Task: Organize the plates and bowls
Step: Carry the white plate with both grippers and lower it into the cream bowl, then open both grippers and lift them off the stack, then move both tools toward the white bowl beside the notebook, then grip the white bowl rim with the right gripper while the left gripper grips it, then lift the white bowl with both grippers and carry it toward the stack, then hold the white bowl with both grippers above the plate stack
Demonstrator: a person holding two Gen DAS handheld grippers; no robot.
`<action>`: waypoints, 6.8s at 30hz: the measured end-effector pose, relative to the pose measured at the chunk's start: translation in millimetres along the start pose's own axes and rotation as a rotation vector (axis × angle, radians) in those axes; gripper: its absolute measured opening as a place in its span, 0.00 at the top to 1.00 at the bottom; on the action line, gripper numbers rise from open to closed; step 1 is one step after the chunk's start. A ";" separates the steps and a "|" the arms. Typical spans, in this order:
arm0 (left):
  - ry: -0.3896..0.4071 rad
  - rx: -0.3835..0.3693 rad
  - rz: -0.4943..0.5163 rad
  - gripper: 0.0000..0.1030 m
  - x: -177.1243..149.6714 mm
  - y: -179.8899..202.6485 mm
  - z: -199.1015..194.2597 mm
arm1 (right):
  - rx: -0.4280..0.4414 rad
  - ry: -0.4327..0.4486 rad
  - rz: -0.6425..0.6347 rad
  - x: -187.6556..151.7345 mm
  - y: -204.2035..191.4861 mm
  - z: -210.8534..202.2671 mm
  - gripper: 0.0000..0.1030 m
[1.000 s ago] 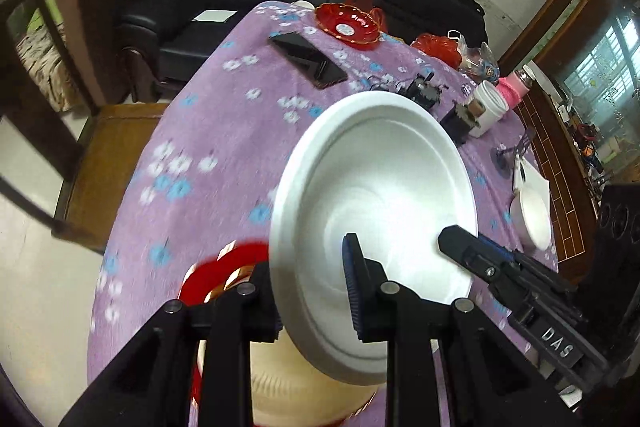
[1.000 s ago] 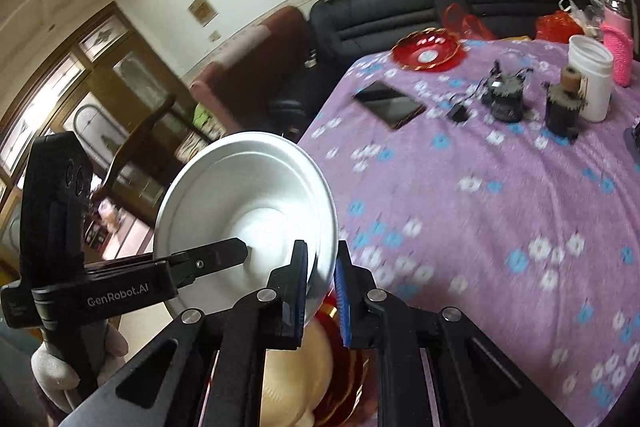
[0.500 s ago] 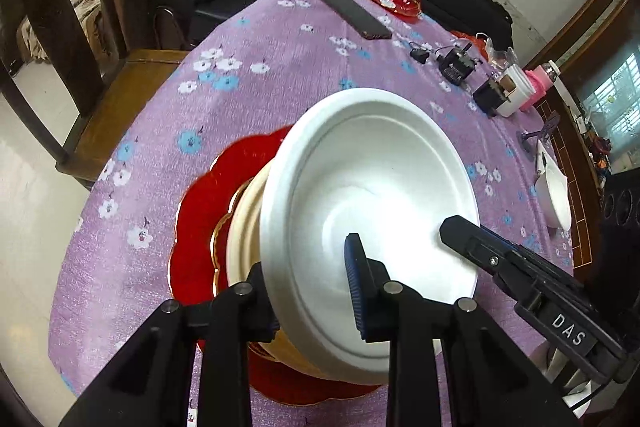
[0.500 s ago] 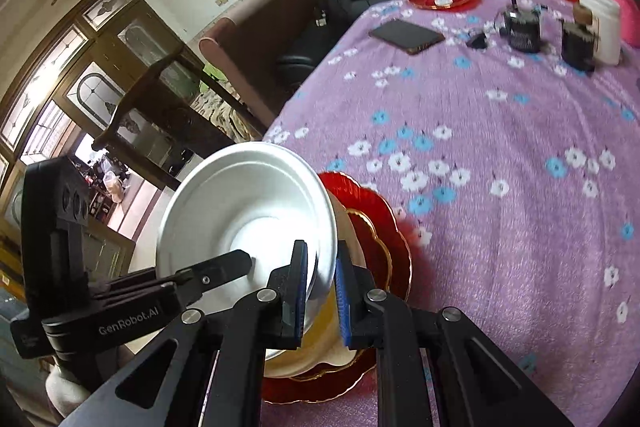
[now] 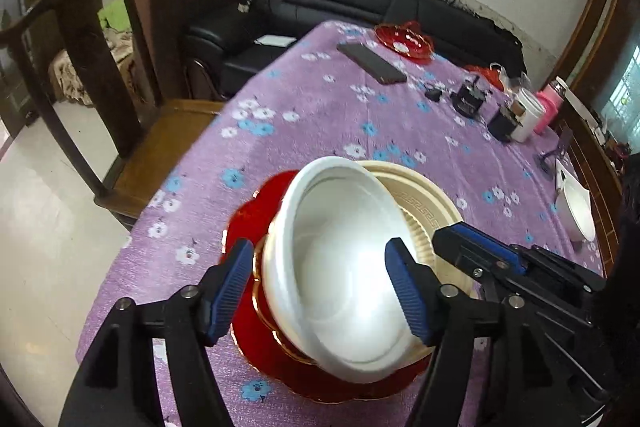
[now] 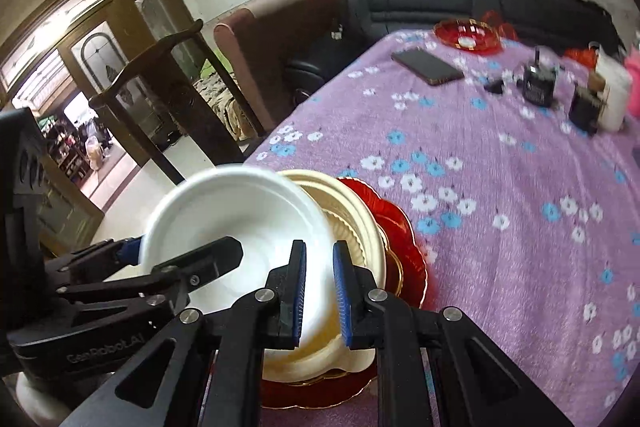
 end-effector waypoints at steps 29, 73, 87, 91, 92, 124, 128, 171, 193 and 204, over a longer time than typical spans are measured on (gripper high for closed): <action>0.029 -0.150 -0.263 0.27 -5.4 -25.7 28.6 | -0.047 0.190 0.129 -9.7 64.9 -79.1 0.53; 0.213 -0.193 0.248 0.10 -1.2 141.2 -66.5 | -0.272 0.230 0.330 -45.2 214.5 -163.4 0.48; 0.072 -0.345 0.330 0.10 29.1 300.1 -37.4 | -0.533 0.419 0.665 -32.6 424.0 -285.9 0.40; 0.021 -0.356 0.377 0.10 33.7 348.2 -5.9 | -0.510 0.443 0.723 -28.4 447.1 -273.3 0.40; 0.010 -0.362 0.380 0.10 33.7 356.6 1.4 | -0.515 0.446 0.729 -27.7 453.5 -269.0 0.40; -0.331 -0.471 0.187 0.55 -29.1 453.7 189.4 | -0.183 0.283 0.737 -46.0 466.4 -174.2 0.93; -0.268 -0.425 0.214 0.59 -20.9 432.6 168.2 | -0.116 0.247 0.653 -37.8 434.6 -161.9 0.93; 0.048 -0.174 0.158 0.92 -8.2 205.8 18.8 | -0.068 0.166 0.236 -18.2 204.5 -111.7 0.91; 0.134 -0.139 0.235 0.92 -36.3 178.1 -23.6 | -0.112 0.190 0.204 -47.5 148.9 -136.5 0.91; 0.146 -0.138 0.294 0.92 -48.0 196.0 -32.1 | -0.113 0.215 0.259 -62.6 159.2 -154.5 0.91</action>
Point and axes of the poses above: each gripper's, at about its wrist camera, not at the fingertips, and z roughly the way its jaws point, y to its right, x to its top, the point moved 8 cm from there along z, roughly the way its jaws point, and after that the axes turned 6 degrees about y, right-handed, at the moved point
